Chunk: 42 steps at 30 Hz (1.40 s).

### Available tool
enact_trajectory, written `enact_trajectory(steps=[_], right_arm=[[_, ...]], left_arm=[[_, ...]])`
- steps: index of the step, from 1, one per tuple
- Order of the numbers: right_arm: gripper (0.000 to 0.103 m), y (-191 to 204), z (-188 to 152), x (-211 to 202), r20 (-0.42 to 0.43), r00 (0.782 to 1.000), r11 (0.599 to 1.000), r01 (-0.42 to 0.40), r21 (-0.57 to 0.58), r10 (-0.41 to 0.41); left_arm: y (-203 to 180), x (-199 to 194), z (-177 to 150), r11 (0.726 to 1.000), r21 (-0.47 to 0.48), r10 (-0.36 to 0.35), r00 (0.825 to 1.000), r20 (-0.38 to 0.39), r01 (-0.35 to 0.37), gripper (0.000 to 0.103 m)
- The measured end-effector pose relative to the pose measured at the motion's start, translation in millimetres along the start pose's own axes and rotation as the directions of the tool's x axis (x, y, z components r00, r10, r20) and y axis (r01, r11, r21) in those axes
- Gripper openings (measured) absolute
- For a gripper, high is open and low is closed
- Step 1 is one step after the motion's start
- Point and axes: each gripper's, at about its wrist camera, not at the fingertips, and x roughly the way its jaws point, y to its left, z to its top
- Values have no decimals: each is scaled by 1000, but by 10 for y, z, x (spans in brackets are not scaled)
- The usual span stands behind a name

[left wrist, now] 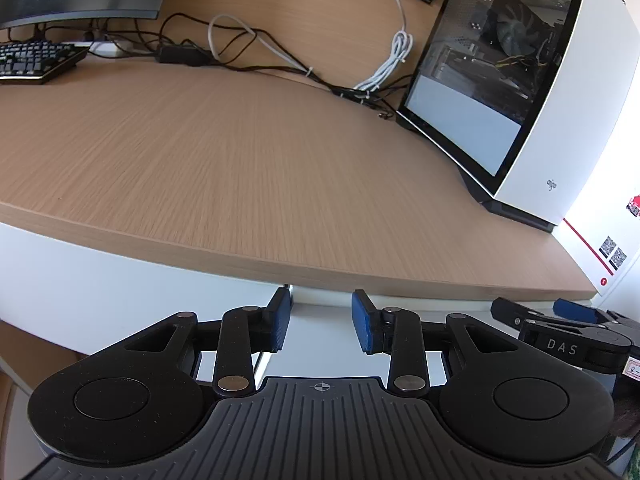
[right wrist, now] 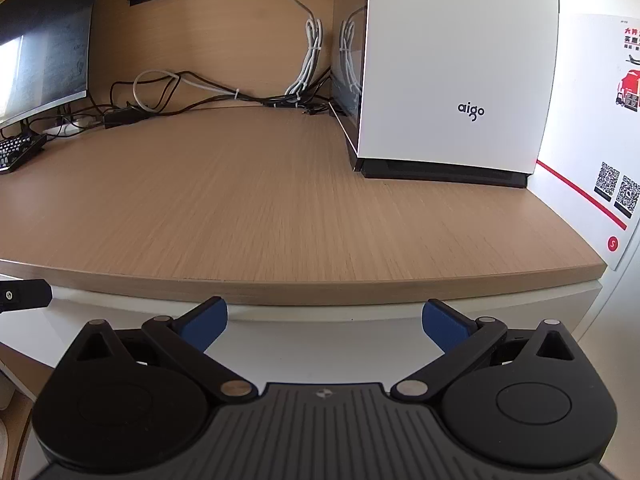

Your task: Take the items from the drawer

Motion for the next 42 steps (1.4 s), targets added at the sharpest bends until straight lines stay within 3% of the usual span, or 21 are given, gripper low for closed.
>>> enact_trajectory(steps=[3, 19, 25, 38, 42], right_arm=[[103, 23, 20, -23, 29, 1000, 1000, 12, -13, -11], [103, 18, 35, -1, 9, 1000, 1000, 16, -7, -16], [103, -76, 39, 59, -35, 999, 998, -19, 63, 21], [103, -67, 119, 71, -68, 997, 1000, -29, 0, 29], [103, -119, 187, 161, -129, 990, 998, -56, 18, 58]], left_arm=[[0, 0, -1, 1000, 1, 0, 1000, -1, 0, 36], [-4, -30, -20, 1000, 6, -9, 1000, 0, 9, 36], [-10, -43, -39, 1000, 6, -12, 1000, 0, 12, 36], [-25, -79, -77, 1000, 7, -14, 1000, -2, 14, 36], [-25, -83, -80, 1000, 8, -12, 1000, -1, 12, 36]])
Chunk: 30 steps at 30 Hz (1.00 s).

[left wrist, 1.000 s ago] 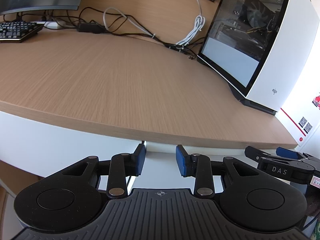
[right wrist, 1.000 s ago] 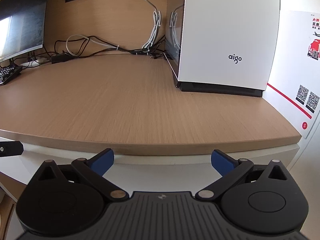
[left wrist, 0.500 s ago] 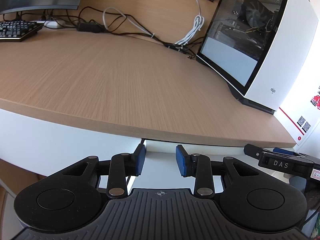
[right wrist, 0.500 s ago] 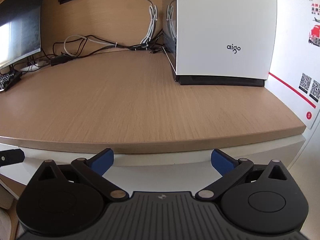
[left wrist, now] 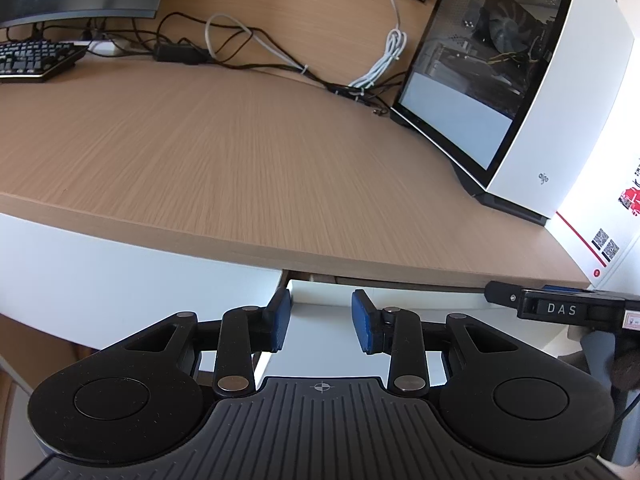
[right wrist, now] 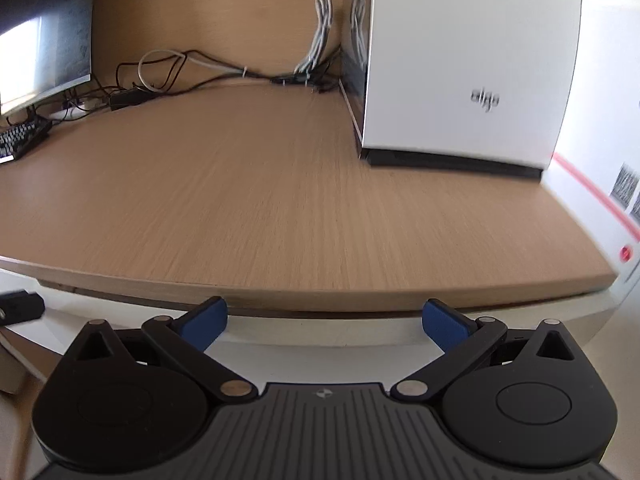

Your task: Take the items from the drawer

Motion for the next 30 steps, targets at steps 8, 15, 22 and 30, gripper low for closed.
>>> enact_trajectory(steps=[8, 15, 22, 30], right_arm=[[103, -4, 4, -23, -42, 999, 1000, 2, 5, -1], [103, -9, -47, -82, -46, 999, 1000, 3, 8, -3], [103, -35, -127, -198, -31, 999, 1000, -14, 19, 15], [103, -446, 123, -175, -29, 999, 998, 13, 55, -12]], left_arm=[[-2, -66, -46, 1000, -5, 3, 1000, -6, -3, 36], [-9, -139, -103, 1000, -16, 8, 1000, -6, -8, 36], [32, -232, -118, 998, -67, 5, 1000, -22, -7, 32], [-437, -273, 184, 996, 4, 88, 992, -87, -88, 31]])
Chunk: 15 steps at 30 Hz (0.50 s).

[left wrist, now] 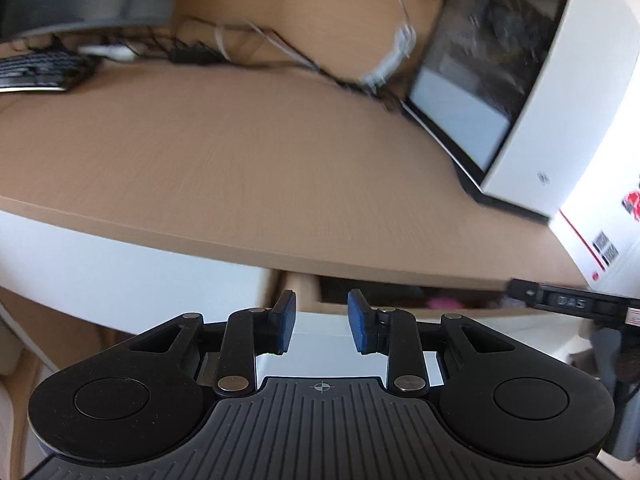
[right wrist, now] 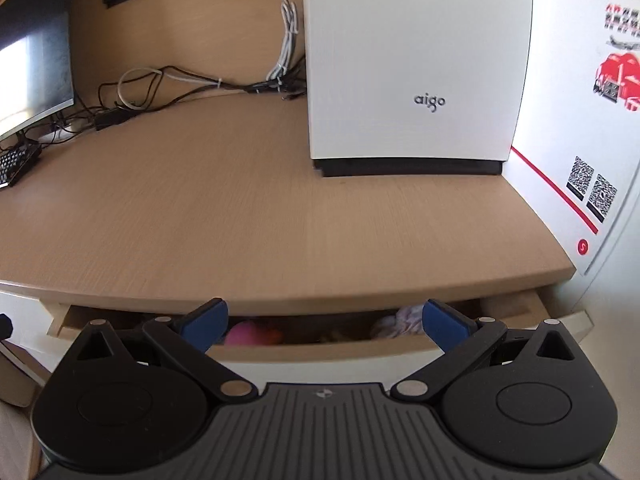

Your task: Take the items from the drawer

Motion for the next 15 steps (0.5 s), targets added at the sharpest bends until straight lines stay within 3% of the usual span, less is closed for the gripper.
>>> enact_trajectory(steps=[7, 11, 15], right_arm=[[103, -272, -5, 93, -13, 1000, 1000, 16, -24, -16], [103, -413, -10, 252, -64, 998, 1000, 5, -1, -5], [103, -401, -36, 327, -71, 997, 998, 14, -55, -18]], left_arm=[[-718, 509, 190, 994, 100, 48, 993, -110, -37, 31], [-902, 736, 186, 989, 139, 68, 984, -166, -45, 31], [-988, 918, 166, 987, 160, 65, 977, -204, -32, 31]])
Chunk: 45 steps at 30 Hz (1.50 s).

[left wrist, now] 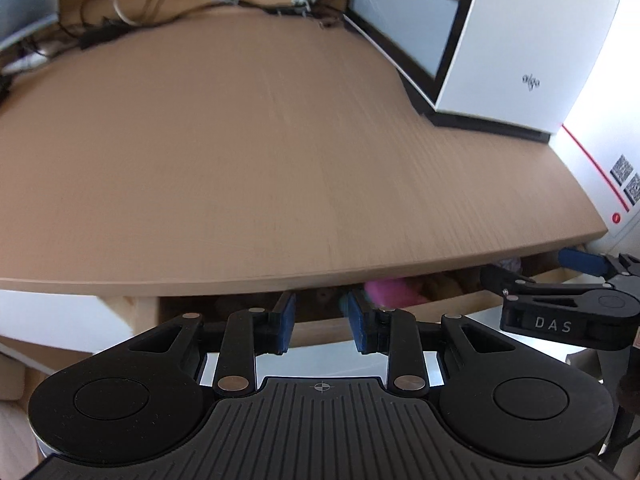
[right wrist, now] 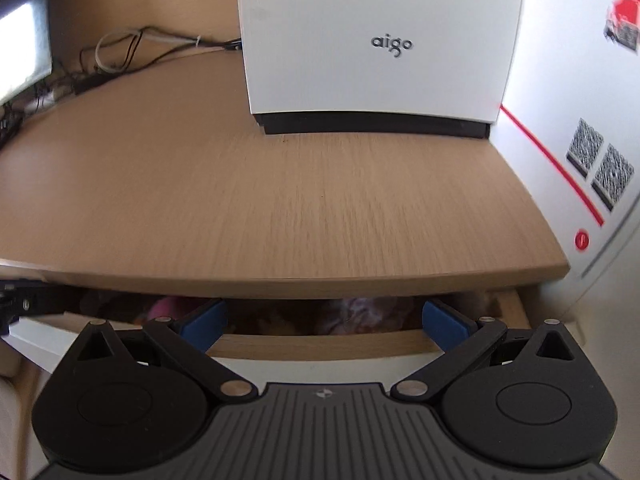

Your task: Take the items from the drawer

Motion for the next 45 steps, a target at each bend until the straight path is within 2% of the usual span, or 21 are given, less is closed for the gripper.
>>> enact_trajectory(steps=[6, 13, 18, 23, 27, 29, 32, 34, 37, 40, 43, 45], right_arm=[[103, -44, 39, 59, -30, 1000, 1000, 8, 2, -8], [103, -82, 30, 22, -106, 994, 1000, -21, 8, 22], [103, -111, -224, -253, -123, 992, 999, -33, 16, 35], [103, -52, -581, -640, -140, 990, 1000, -22, 19, 24], [103, 93, -880, -873, -164, 984, 998, 66, 10, -64], [103, 156, -1003, -937, -184, 980, 997, 73, 8, -71], [103, 191, -1145, -1000, -240, 969, 998, 69, 7, -65], [103, 185, -1196, -1030, -281, 958, 998, 61, 5, -57], [103, 134, -1229, -1043, -338, 941, 1000, 20, 17, -13], [103, 89, -1250, -1116, -364, 931, 1000, -2, 23, 10], [103, 11, -1157, -1290, -321, 944, 997, -59, 48, 72], [103, -1, -1064, -1410, -261, 959, 994, -108, 10, 107]], left_arm=[[-66, 221, 79, 999, -6, 36, 998, -52, -36, 31], [-19, 162, -51, 999, -46, 0, 995, -101, -5, 31], [-89, -110, -393, 999, -36, 1, 994, -105, -5, 31], [-124, -481, -824, 999, -23, -30, 990, -135, 27, 31], [-167, -778, -1207, 997, 75, -15, 992, -126, 25, 31], [-162, -875, -1363, 994, 100, -19, 992, -122, 32, 31], [-100, -1028, -1534, 988, 130, -69, 990, -123, 85, 31], [-102, -1101, -1565, 975, 192, -95, 991, -94, 112, 31], [-78, -1278, -1531, 935, 328, -128, 991, -34, 132, 31], [-80, -1305, -1408, 885, 438, -147, 987, -62, 159, 31], [-119, -1135, -1273, 836, 521, -123, 984, -130, 173, 31], [-101, -1065, -1236, 805, 568, -110, 984, -141, 172, 31]])
